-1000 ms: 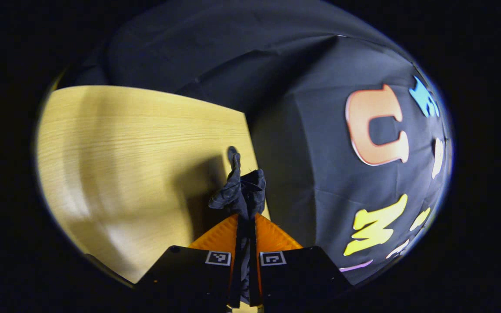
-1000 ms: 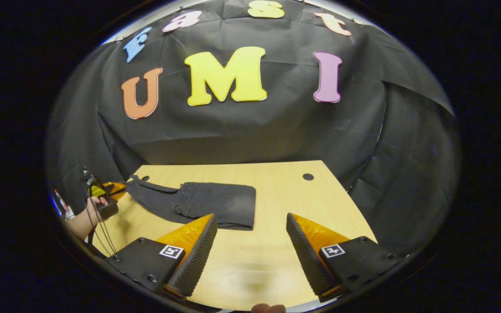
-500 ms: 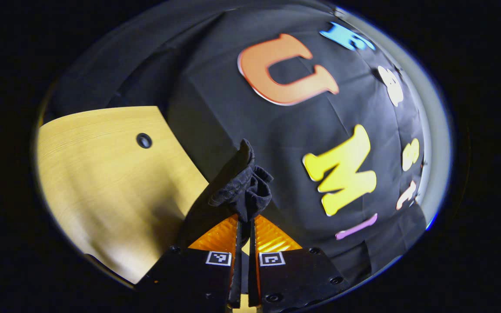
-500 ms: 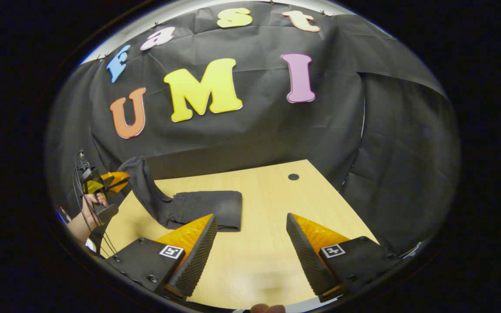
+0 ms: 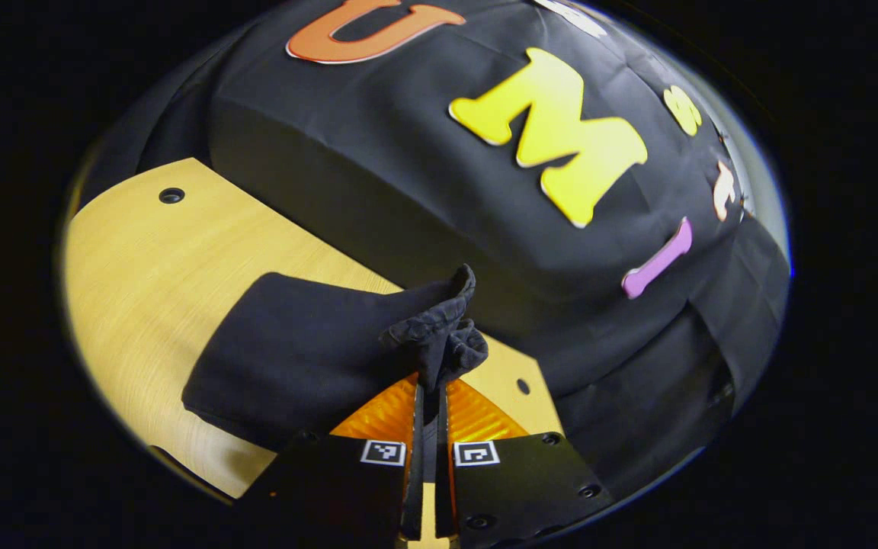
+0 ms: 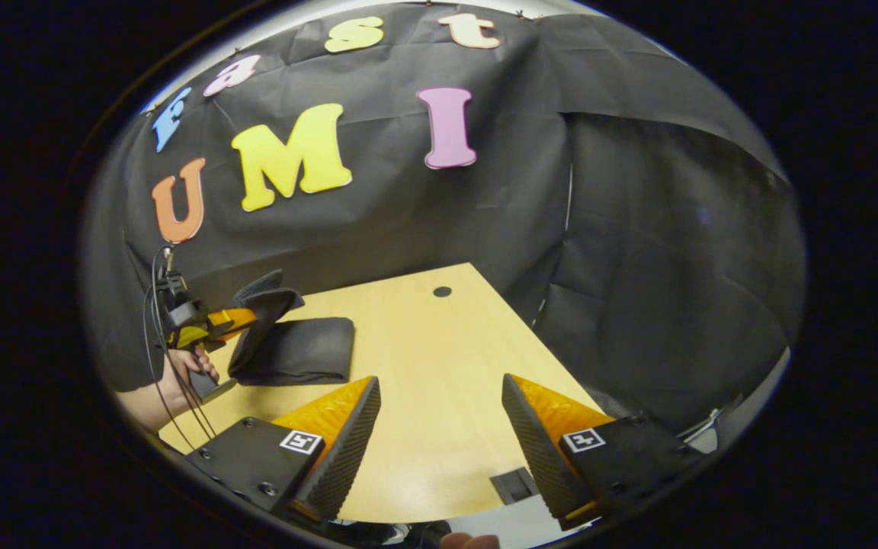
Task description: Grasp the waist and the cuffs of the jeans and fold them to make the two legs overlap; first hold the waist and fold one-third of the jeans toward the cuffs, then hold the cuffs and fold the remaining one-third in the same direction to finish folding.
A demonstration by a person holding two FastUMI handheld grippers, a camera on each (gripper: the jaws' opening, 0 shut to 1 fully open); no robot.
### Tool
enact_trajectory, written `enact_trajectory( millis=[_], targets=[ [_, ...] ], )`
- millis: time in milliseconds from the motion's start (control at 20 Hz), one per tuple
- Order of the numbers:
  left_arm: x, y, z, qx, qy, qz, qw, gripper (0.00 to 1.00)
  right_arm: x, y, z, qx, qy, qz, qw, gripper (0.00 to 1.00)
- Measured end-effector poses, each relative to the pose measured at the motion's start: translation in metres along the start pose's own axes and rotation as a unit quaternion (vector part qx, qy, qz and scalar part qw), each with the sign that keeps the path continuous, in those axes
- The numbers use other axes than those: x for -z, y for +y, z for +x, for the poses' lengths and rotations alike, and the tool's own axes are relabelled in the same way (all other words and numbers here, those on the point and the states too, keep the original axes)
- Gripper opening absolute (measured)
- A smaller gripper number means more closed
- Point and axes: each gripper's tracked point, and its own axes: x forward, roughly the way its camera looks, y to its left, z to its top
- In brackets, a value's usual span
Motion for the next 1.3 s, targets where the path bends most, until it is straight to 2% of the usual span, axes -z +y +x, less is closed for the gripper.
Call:
enact_trajectory(
  millis=[150, 300, 350, 450, 500, 550, 600, 650, 700, 850, 900, 950, 1050, 1150, 1300],
  targets=[
    [0.035, 0.008, 0.017, -0.019, 0.023, 0.035, 0.999, 0.09, 0.011, -0.016, 0.001, 0.008, 0.015, -0.006, 1.000, 0.98],
    [0.060, 0.016, 0.026, -0.031, 0.042, 0.013, 0.999, 0.10, 0.018, -0.018, 0.007, 0.004, 0.028, -0.014, 0.999, 0.96],
    [0.066, 0.017, 0.030, -0.031, 0.049, 0.000, 0.998, 0.11, 0.020, -0.017, 0.010, -0.001, 0.033, -0.014, 0.999, 0.98],
    [0.069, 0.019, 0.032, -0.032, 0.053, -0.021, 0.998, 0.18, 0.023, -0.017, 0.017, -0.010, 0.038, -0.019, 0.999, 0.98],
    [0.070, 0.020, 0.032, -0.037, 0.052, -0.022, 0.998, 0.12, 0.022, -0.016, 0.021, -0.015, 0.038, -0.021, 0.999, 0.98],
    [0.069, 0.019, 0.031, -0.040, 0.050, -0.015, 0.998, 0.32, 0.020, -0.014, 0.024, -0.020, 0.037, -0.021, 0.999, 0.98],
    [0.069, 0.016, 0.031, -0.041, 0.051, -0.006, 0.998, 0.35, 0.018, -0.012, 0.028, -0.025, 0.036, -0.020, 0.999, 0.98],
    [0.070, 0.010, 0.029, -0.039, 0.053, 0.001, 0.998, 0.47, 0.017, -0.010, 0.030, -0.029, 0.036, -0.020, 0.999, 0.98],
    [0.070, 0.005, 0.027, -0.037, 0.053, 0.009, 0.998, 0.40, 0.017, -0.008, 0.031, -0.035, 0.036, -0.019, 0.999, 0.98],
    [0.075, -0.011, 0.017, -0.029, 0.058, 0.036, 0.997, 0.70, 0.013, -0.004, 0.033, -0.044, 0.031, -0.022, 0.998, 0.98],
    [0.077, -0.018, 0.010, -0.024, 0.063, 0.045, 0.997, 0.87, 0.010, 0.000, 0.034, -0.046, 0.023, -0.038, 0.998, 0.96],
    [0.075, -0.023, 0.001, -0.022, 0.057, 0.056, 0.997, 0.87, 0.004, 0.008, 0.035, -0.054, 0.014, -0.057, 0.997, 0.98],
    [0.066, -0.036, -0.019, -0.019, 0.047, 0.077, 0.996, 0.88, -0.015, 0.036, 0.034, -0.079, -0.011, -0.082, 0.993, 0.96],
    [0.040, -0.046, -0.046, -0.022, 0.014, 0.112, 0.993, 0.89, -0.038, 0.067, 0.035, -0.109, -0.042, -0.098, 0.988, 0.99],
    [-0.020, -0.058, -0.089, -0.034, -0.061, 0.184, 0.980, 0.90, -0.075, 0.119, 0.034, -0.152, -0.097, -0.124, 0.976, 0.96]
  ],
)
